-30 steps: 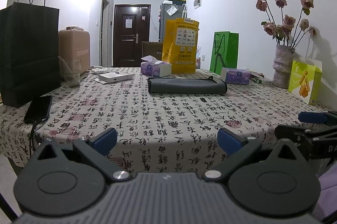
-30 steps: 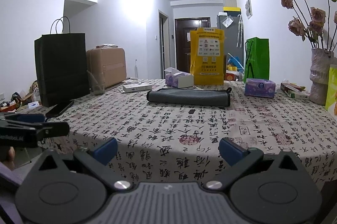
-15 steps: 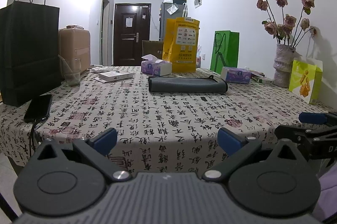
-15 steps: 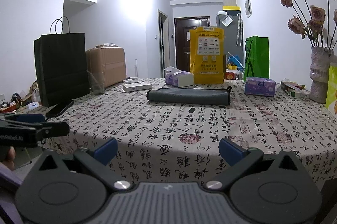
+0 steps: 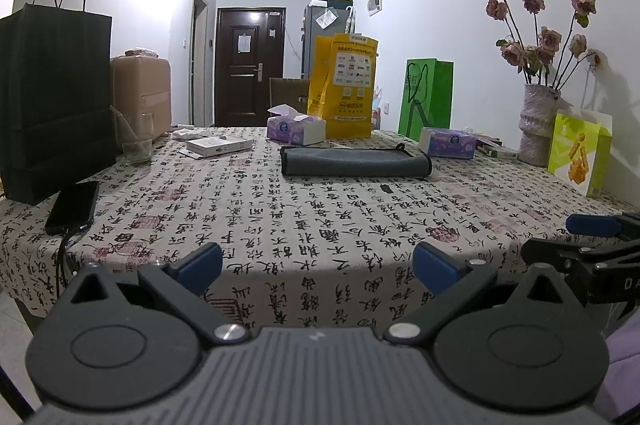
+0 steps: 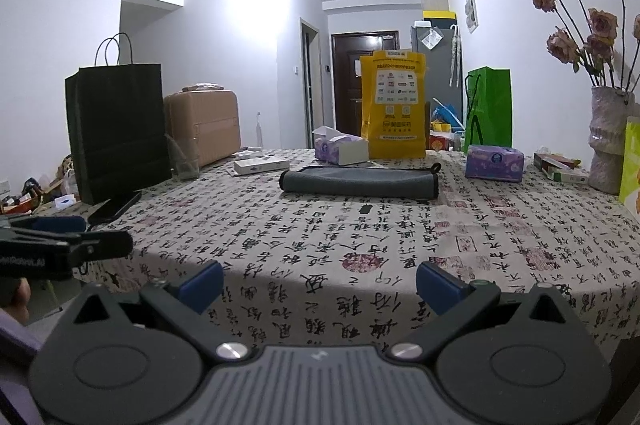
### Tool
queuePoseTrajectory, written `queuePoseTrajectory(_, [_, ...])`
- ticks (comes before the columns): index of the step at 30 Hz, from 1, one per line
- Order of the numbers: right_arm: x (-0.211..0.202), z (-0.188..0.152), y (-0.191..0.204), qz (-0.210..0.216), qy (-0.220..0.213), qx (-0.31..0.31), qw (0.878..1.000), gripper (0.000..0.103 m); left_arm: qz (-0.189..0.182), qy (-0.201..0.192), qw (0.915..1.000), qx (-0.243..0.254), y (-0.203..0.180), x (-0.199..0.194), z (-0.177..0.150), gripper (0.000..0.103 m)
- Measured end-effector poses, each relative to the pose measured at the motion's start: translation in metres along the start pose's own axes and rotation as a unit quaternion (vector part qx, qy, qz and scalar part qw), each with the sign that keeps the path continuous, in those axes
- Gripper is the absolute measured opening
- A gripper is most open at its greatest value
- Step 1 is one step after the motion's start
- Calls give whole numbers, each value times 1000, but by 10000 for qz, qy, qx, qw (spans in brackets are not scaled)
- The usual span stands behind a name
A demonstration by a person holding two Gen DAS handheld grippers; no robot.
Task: Fold towel
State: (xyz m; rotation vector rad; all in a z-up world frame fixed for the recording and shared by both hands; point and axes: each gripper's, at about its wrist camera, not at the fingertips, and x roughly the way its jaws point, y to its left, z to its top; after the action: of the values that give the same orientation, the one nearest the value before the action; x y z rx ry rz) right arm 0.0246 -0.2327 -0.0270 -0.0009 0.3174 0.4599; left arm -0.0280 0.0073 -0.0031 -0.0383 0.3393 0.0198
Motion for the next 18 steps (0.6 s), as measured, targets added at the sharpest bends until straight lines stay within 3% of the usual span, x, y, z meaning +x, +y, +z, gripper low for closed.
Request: queuePoseTrajectory(18, [0, 0, -1, -12, -3, 27, 10000, 103, 3, 4, 10000, 11, 0, 2, -1, 103])
